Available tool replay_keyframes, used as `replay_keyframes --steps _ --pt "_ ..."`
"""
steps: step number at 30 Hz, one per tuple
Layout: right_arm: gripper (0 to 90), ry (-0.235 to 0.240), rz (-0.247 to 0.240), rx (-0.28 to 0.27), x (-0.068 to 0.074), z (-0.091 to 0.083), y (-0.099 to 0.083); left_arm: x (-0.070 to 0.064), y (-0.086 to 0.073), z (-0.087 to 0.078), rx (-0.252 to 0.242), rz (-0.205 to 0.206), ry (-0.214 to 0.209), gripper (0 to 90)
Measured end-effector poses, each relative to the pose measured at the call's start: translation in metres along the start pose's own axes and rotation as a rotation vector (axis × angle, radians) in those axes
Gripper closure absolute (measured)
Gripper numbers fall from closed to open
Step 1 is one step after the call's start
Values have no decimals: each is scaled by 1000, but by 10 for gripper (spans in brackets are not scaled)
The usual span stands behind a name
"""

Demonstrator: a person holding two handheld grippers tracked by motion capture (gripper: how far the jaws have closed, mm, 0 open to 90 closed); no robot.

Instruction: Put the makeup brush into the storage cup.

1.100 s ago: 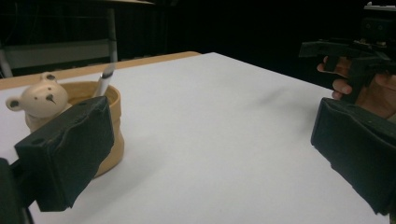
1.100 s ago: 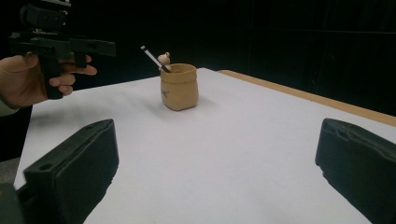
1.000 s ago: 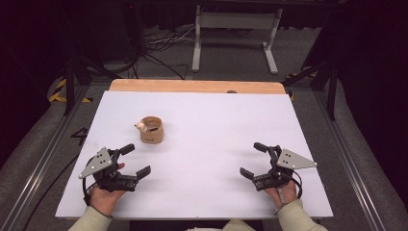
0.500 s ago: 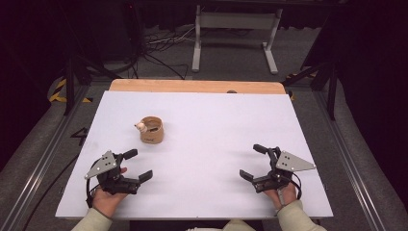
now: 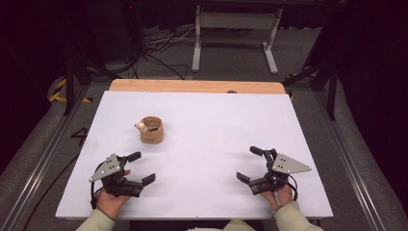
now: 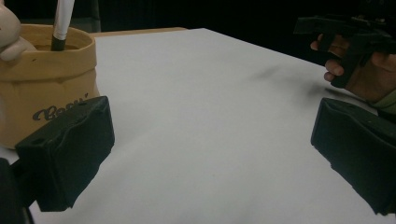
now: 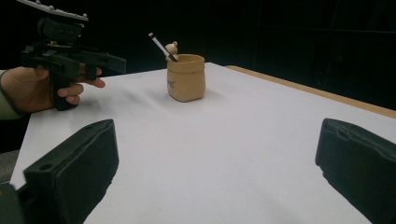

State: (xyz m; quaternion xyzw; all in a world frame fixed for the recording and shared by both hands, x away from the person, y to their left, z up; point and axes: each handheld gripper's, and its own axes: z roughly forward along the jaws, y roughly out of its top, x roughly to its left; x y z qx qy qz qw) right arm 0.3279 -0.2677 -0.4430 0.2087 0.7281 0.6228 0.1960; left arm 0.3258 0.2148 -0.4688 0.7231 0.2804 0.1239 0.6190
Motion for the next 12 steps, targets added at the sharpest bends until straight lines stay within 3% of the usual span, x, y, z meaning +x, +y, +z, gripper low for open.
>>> replay_keyframes --steps 12 --pt "0 4 7 -19 0 -1 0 1 1 -2 -7 2 10 6"
